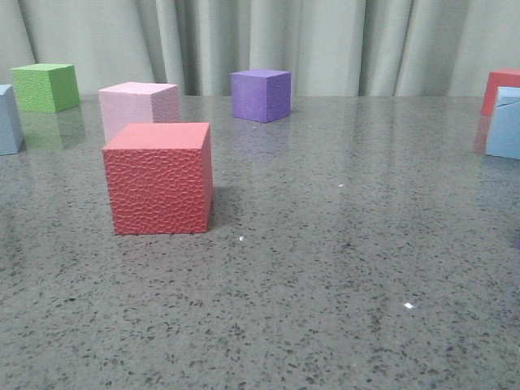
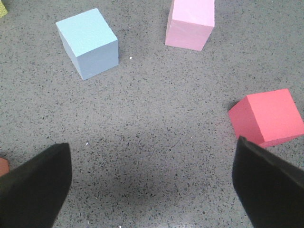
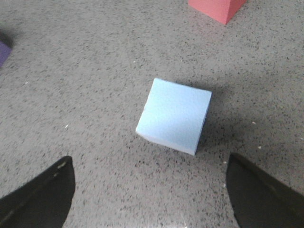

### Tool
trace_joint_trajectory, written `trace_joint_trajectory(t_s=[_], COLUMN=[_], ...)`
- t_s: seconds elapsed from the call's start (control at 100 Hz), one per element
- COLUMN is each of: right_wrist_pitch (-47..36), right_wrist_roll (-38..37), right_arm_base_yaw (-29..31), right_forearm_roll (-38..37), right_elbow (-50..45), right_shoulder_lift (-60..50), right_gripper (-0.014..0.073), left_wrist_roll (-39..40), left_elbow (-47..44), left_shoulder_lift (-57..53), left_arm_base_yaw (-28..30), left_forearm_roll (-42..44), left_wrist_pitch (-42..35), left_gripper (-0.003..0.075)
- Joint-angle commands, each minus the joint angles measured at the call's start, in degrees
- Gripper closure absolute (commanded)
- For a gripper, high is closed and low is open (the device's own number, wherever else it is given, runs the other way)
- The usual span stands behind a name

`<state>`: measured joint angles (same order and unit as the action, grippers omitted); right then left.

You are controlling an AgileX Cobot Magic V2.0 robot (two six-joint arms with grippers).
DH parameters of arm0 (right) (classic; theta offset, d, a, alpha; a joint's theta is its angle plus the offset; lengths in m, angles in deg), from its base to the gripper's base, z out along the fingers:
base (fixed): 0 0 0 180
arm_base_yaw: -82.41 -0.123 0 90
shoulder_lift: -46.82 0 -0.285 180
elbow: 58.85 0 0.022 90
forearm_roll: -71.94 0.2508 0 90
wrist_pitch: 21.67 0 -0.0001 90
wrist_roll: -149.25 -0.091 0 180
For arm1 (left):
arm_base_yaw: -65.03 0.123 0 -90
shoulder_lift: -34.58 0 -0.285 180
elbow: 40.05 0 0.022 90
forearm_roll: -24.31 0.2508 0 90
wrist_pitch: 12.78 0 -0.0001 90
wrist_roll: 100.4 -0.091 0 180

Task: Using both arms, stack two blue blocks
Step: 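Open the right gripper and lower it over the light blue cube, then close the right gripper on the light blue cube and lift it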

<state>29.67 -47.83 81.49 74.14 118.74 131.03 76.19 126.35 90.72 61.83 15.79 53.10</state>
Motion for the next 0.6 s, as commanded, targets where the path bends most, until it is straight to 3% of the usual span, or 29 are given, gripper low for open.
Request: trace_joint_trajectory(t_s=[0.0, 0.59], right_wrist_pitch=[-2.3, -2.5], right_wrist_roll=[-0.7, -1.3], right_arm_base_yaw=[1.2, 2.8], right_forearm_roll=[-0.6, -0.1], right_elbow=[3.8, 7.7], right_shoulder_lift=[1.4, 12.6], right_gripper=[-0.0045, -0.0045], left_wrist_roll=[0.0, 0.0], left_elbow=[1.9, 1.9], left_shoulder_lift=[0.1, 0.2], left_arm_base_yaw=[-0.3, -0.3], left_forearm_roll=[-1.0, -1.0], left_wrist_pitch=[-3.4, -3.4], left_gripper=[0.0068, 0.0068])
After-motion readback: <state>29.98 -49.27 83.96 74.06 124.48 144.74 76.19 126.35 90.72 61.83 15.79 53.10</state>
